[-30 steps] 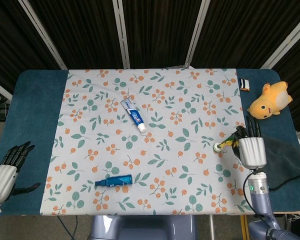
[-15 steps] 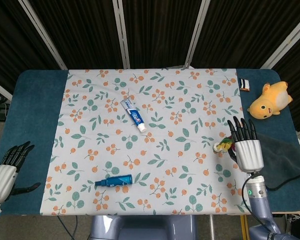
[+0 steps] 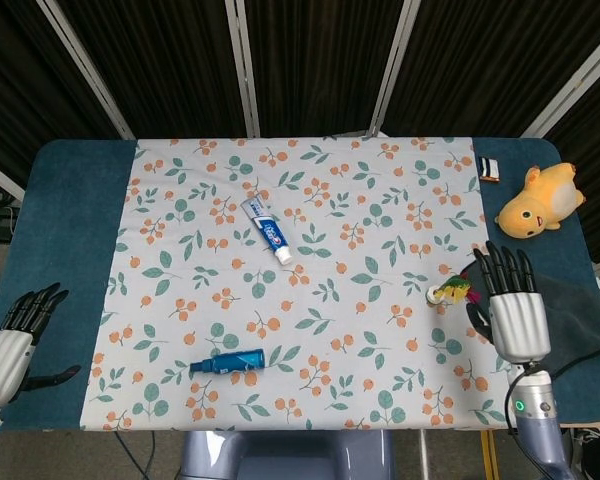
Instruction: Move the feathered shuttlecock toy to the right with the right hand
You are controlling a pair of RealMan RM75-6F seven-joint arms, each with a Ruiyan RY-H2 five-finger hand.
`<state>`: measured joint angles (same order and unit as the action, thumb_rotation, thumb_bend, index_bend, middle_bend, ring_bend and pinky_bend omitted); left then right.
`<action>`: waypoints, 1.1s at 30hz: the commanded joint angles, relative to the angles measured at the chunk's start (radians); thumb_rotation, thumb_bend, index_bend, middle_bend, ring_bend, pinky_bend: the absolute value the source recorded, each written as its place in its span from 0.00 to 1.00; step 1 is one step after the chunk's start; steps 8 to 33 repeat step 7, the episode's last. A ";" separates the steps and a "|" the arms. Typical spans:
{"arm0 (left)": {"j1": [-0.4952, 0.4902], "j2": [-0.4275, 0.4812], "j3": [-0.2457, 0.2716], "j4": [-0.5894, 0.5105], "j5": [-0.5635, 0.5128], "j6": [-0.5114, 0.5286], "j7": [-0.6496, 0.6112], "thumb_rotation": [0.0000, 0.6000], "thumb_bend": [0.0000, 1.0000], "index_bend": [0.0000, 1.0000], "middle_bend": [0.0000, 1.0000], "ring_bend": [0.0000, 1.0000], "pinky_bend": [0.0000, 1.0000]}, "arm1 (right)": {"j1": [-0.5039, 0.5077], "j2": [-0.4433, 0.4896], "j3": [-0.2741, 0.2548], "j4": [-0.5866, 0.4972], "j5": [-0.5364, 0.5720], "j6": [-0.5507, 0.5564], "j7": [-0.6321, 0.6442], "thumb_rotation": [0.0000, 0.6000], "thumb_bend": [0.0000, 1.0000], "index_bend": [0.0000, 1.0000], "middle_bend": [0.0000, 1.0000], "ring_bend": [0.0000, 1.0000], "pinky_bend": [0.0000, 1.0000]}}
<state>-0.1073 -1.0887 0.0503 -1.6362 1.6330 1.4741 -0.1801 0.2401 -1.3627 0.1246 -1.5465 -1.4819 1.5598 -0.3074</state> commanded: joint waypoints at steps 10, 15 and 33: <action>0.002 -0.004 -0.001 0.012 0.008 0.009 0.016 1.00 0.09 0.00 0.00 0.00 0.00 | -0.139 0.235 -0.135 -0.251 -0.011 -0.018 0.184 1.00 0.20 0.02 0.00 0.00 0.00; 0.002 -0.004 -0.001 0.012 0.008 0.009 0.016 1.00 0.09 0.00 0.00 0.00 0.00 | -0.139 0.235 -0.135 -0.251 -0.011 -0.018 0.184 1.00 0.20 0.02 0.00 0.00 0.00; 0.002 -0.004 -0.001 0.012 0.008 0.009 0.016 1.00 0.09 0.00 0.00 0.00 0.00 | -0.139 0.235 -0.135 -0.251 -0.011 -0.018 0.184 1.00 0.20 0.02 0.00 0.00 0.00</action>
